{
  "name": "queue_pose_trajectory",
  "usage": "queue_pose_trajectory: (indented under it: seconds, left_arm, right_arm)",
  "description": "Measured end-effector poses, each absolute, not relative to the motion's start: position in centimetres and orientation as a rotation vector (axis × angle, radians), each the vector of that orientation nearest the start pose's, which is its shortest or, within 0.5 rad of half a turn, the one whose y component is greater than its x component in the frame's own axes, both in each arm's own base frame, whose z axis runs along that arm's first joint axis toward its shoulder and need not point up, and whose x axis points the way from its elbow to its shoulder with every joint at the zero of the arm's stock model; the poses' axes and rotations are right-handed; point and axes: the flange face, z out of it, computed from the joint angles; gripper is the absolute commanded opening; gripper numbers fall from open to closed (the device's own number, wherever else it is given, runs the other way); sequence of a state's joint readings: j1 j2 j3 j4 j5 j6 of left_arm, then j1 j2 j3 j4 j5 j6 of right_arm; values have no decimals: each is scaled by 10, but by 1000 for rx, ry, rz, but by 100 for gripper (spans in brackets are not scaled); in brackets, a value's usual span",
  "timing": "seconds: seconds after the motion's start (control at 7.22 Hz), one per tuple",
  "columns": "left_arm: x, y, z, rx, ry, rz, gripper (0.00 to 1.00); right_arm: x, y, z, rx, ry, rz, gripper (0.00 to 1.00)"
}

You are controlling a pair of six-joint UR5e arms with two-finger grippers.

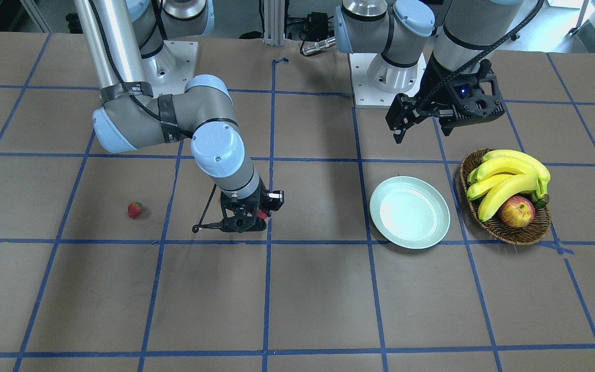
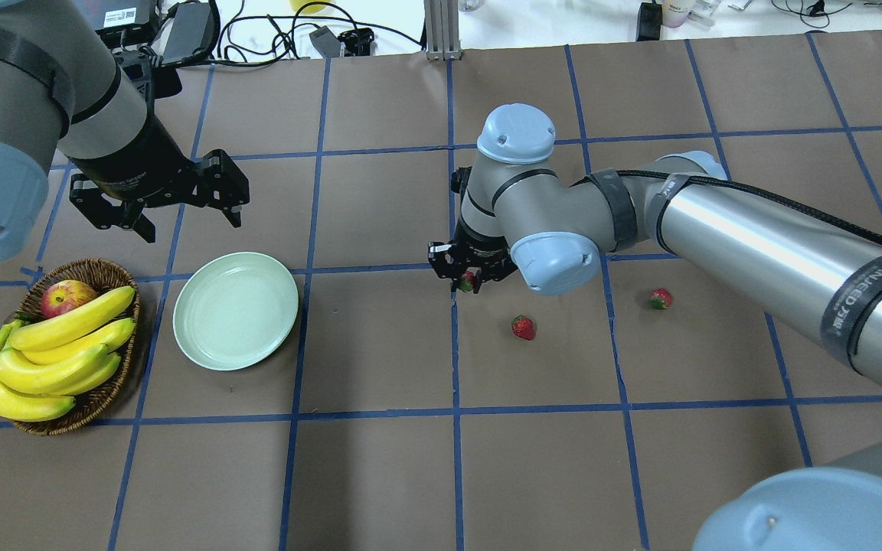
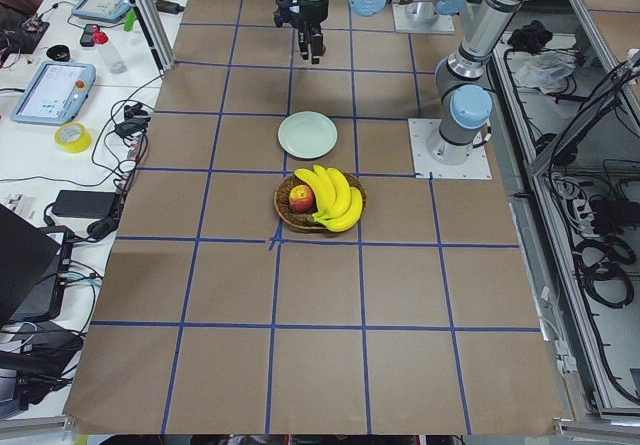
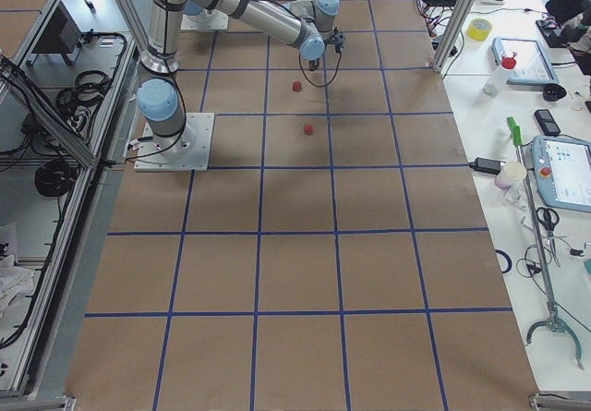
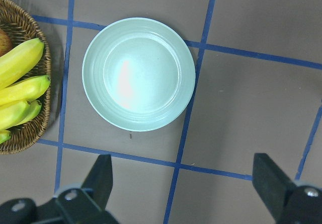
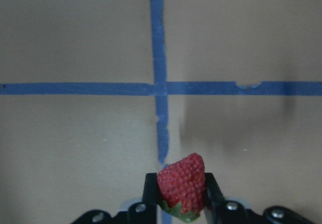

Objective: Collect all strawberries into plate
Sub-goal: 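Carry the strawberry toward the plate and release it beside the plate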

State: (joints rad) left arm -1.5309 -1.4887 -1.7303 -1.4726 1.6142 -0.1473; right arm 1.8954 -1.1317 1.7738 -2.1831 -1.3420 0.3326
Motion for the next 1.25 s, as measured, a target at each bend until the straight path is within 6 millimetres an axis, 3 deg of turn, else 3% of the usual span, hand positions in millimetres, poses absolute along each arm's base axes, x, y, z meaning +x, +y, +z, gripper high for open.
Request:
queue_pose_trajectory:
  seconds: [0.14,0.28,0.42,0.55,0.69,0.97,1.25]
  left_arm:
    - [-111,-463,458,-290,3085,-36,100]
    - [-111,-462,459,-291,3086,-38,100]
    - [-111,-461,460,-292,3087,-40,100]
    - [-111,-461,461,-293,3087,-42,100]
    - [-111,-460,464,-293,3087,-53,100]
    - [-109,-460,470,-292,3082,-76,100]
    - [-108,-466,464,-286,3095,-77,100]
  right_arm:
    - [368,-500,214,12,2920,145,20]
    - [396,-488,207,15,2916,137,30]
    - [417,-478,195,25,2915,129,87]
    - [428,-472,188,26,2916,128,100]
    - [433,-470,188,28,2915,122,100]
    - [427,-473,208,33,2924,77,100]
    - [374,-484,231,21,3079,60,100]
